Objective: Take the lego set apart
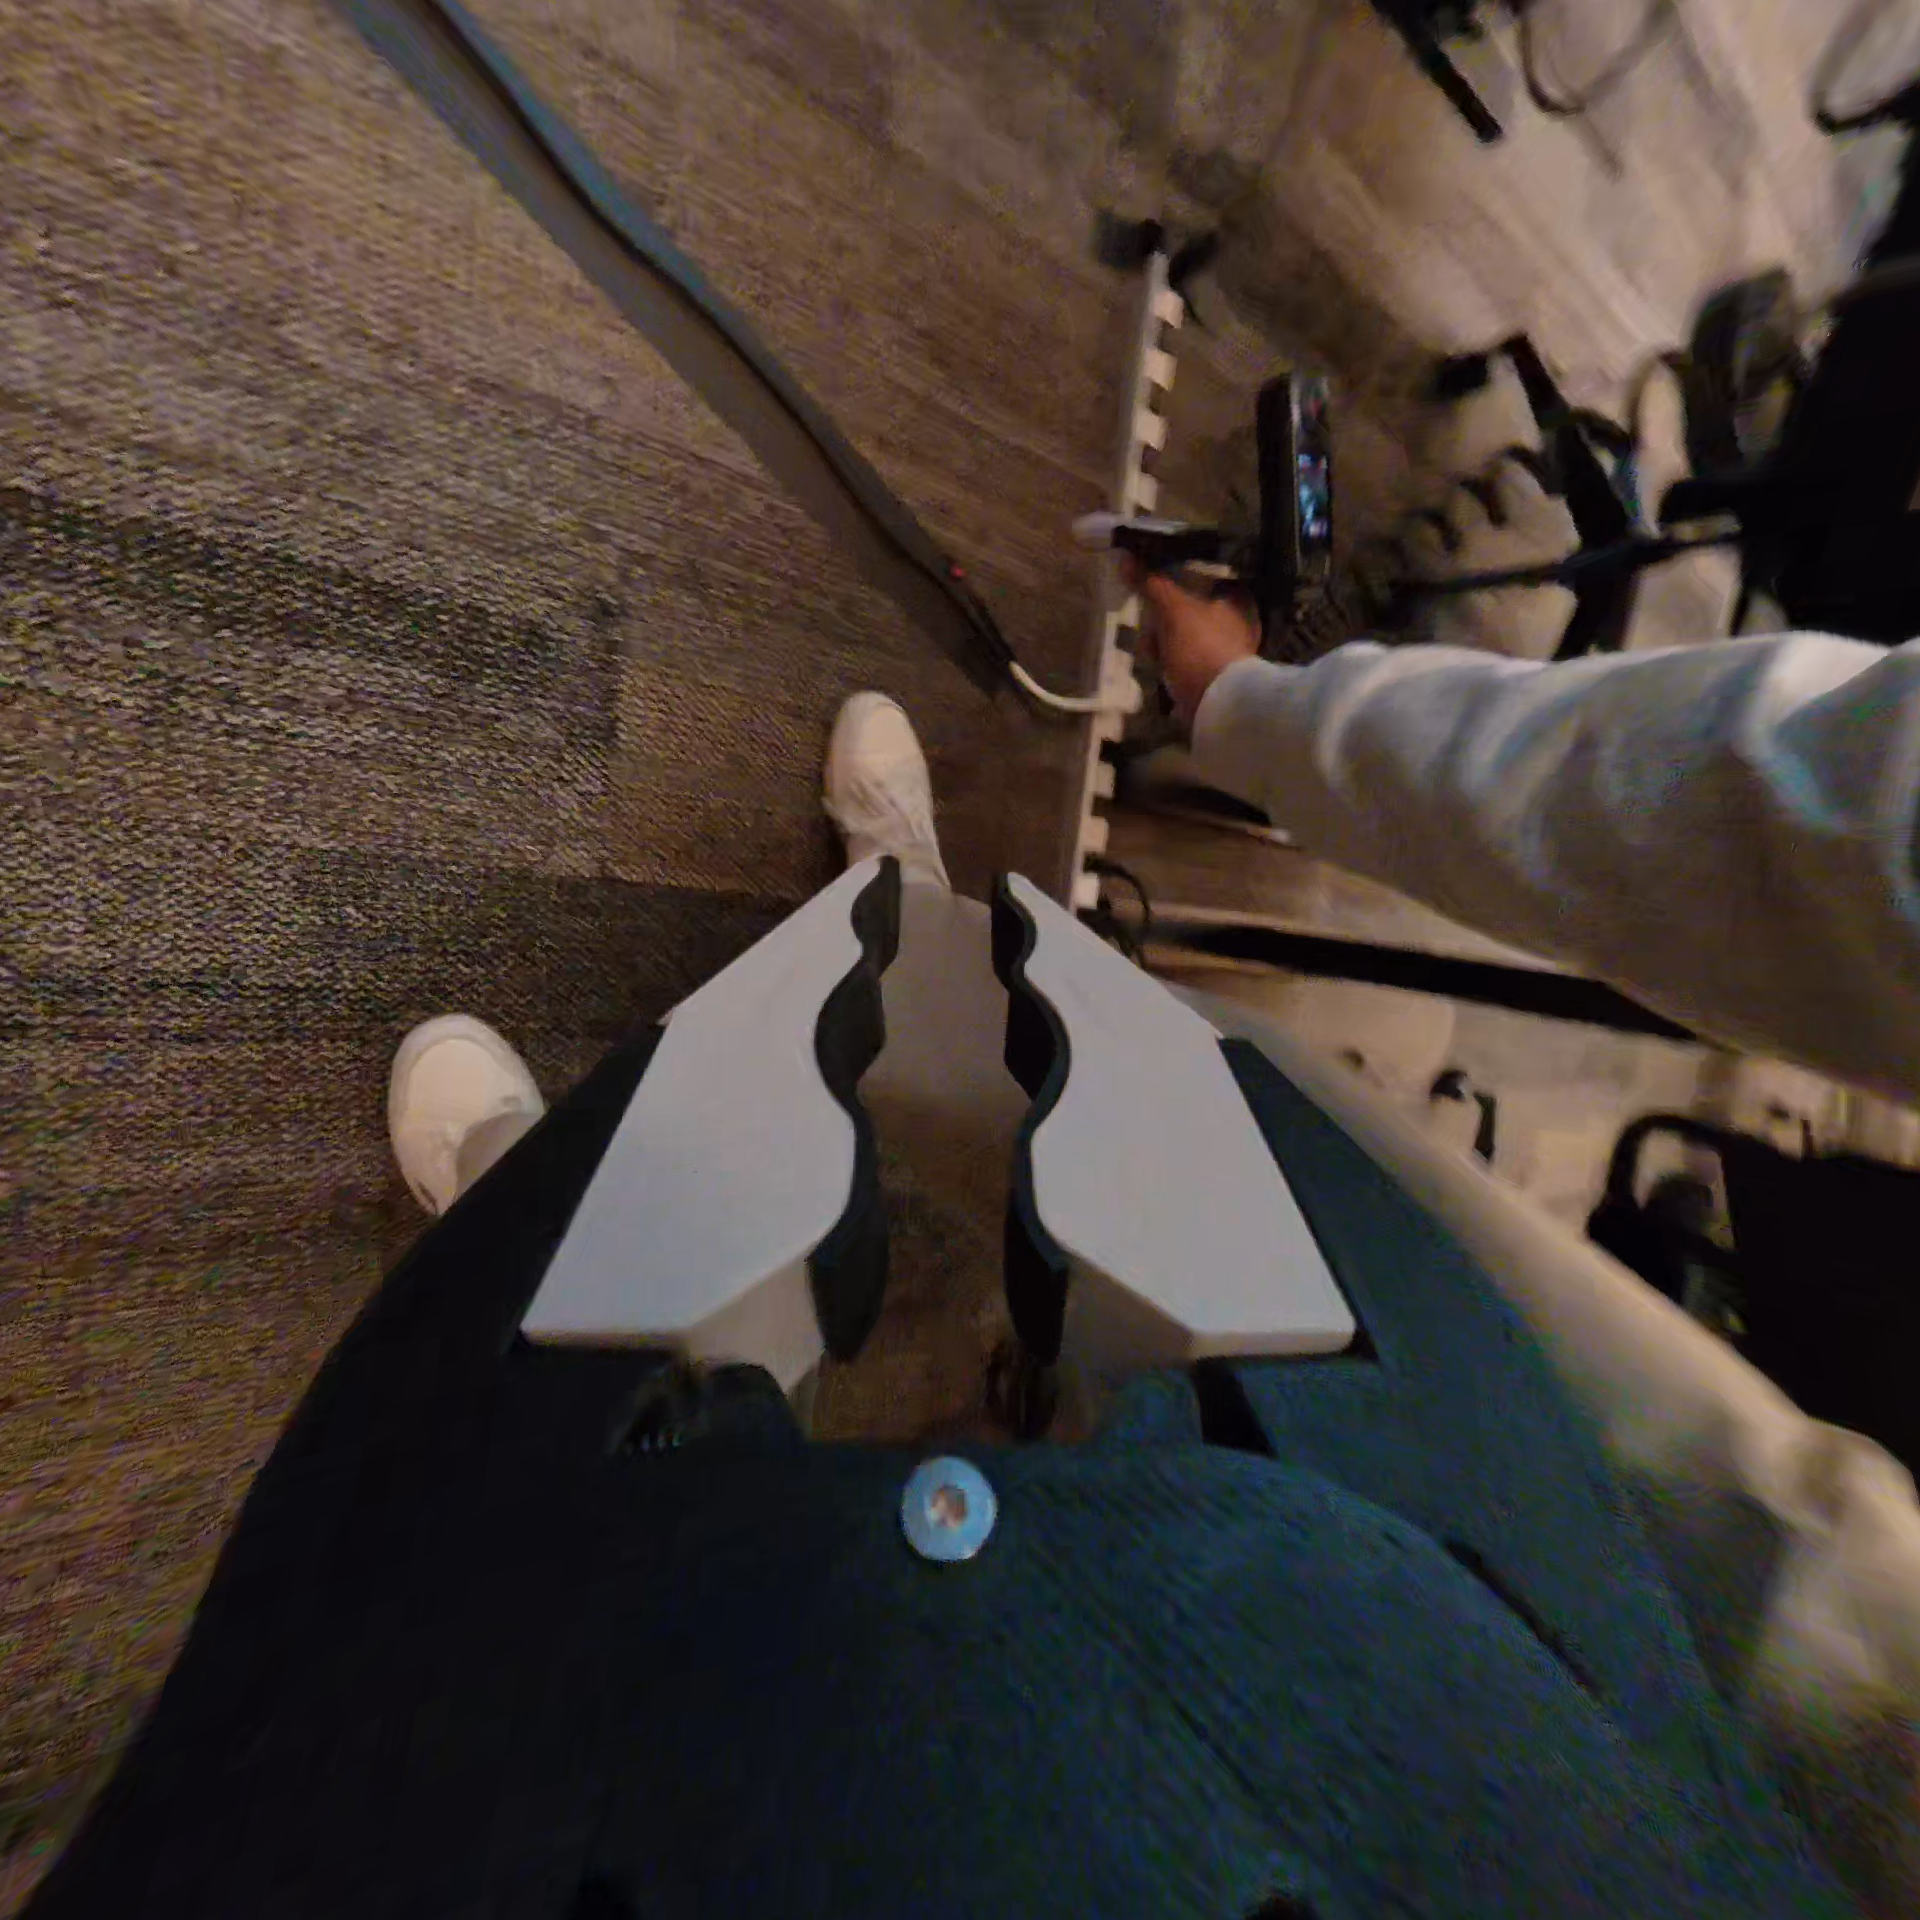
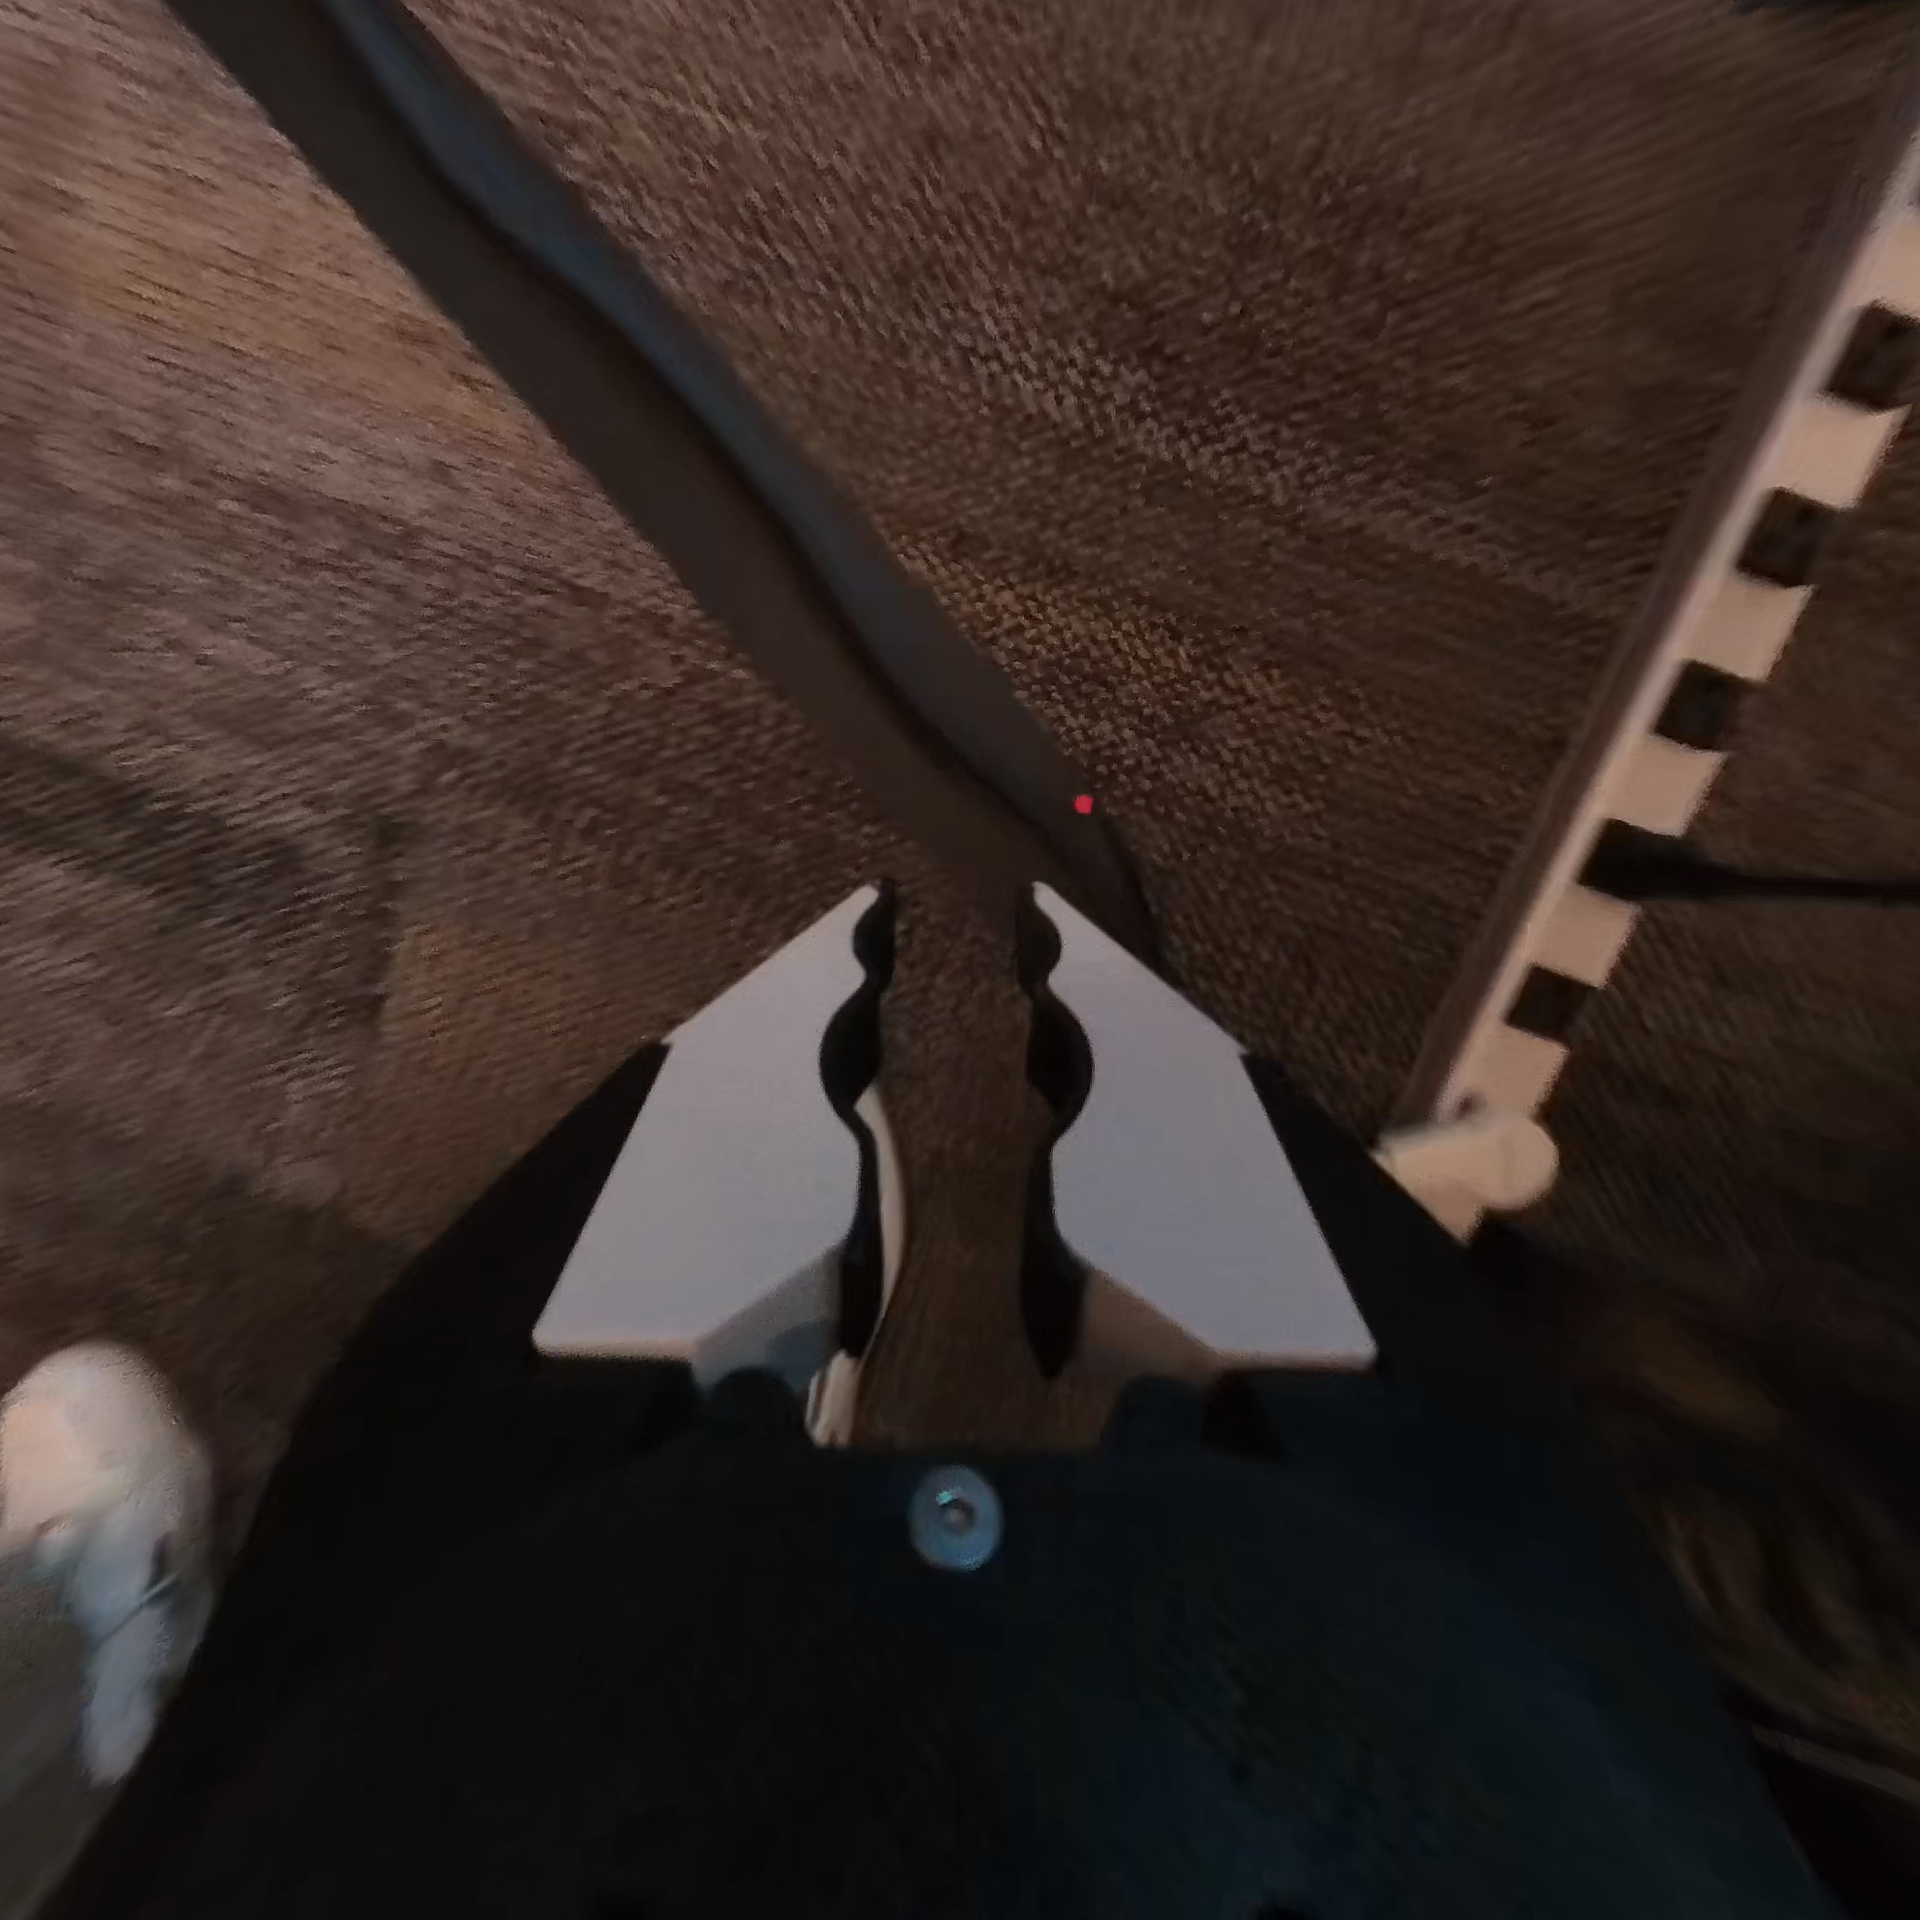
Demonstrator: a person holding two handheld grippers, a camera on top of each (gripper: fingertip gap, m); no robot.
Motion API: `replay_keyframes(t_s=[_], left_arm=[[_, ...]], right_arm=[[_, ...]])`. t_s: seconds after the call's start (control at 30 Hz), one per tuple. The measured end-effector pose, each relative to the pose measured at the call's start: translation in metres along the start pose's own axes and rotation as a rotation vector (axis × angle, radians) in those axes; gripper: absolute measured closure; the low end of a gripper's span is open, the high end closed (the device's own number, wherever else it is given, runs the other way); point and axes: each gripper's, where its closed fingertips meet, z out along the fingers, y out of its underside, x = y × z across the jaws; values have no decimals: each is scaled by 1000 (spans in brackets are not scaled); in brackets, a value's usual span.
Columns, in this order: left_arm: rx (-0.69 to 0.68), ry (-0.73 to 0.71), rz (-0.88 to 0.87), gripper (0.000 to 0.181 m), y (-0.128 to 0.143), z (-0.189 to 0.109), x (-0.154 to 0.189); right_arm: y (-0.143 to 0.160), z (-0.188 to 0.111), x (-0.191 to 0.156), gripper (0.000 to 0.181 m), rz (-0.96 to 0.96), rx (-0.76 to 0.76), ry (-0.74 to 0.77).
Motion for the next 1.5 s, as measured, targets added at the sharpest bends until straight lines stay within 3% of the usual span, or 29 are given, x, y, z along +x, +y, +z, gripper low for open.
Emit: replay_keyframes(t_s=[0.03, 0.17, 0.27, 0.37, 0.47, 0.53, 0.63, 0.73, 1.0, 1.1, 1.2, 1.33, 1.5], left_arm=[[24, -20, -35, 166, 0, 19, -6], [46, -58, -215, 171, 19, 84, -10], [1, -39, -266, 171, 27, 115, 6], [-44, -45, -201, 172, 26, 129, 19], [-66, -57, -162, 172, 20, 132, 25], [-66, -48, -156, 172, 16, 131, 28], [-76, -28, -137, 172, 14, 125, 34], [-68, -10, -120, 172, 6, 112, 41], [14, 52, -78, 172, -24, 61, 60], [34, 53, -68, 170, -29, 45, 59], [53, 25, -69, 169, -30, 42, 45], [109, 7, -131, 169, -29, 62, 13], [-9, 26, -165, 169, 7, 98, -8]], right_arm=[[8, 38, 9, 163, -1, -19, -7], [52, 151, 42, 156, -102, -139, 34], [61, 188, 57, 160, -102, -142, 54], [67, 208, 64, 159, -39, -161, 33], [67, 217, 60, 165, -30, -176, -10], [69, 220, 58, 180, -50, -219, -12], [54, 208, 52, 181, -50, -194, -25], [38, 177, 41, 181, -46, -150, -49], [1, 58, -3, 181, -89, -21, -144], [3, 40, -7, 181, -126, -45, -116], [17, 66, 12, 162, -130, -108, -56], [36, 137, 41, 155, 31, -149, -19], [61, 209, 54, 153, 103, -208, -4]])
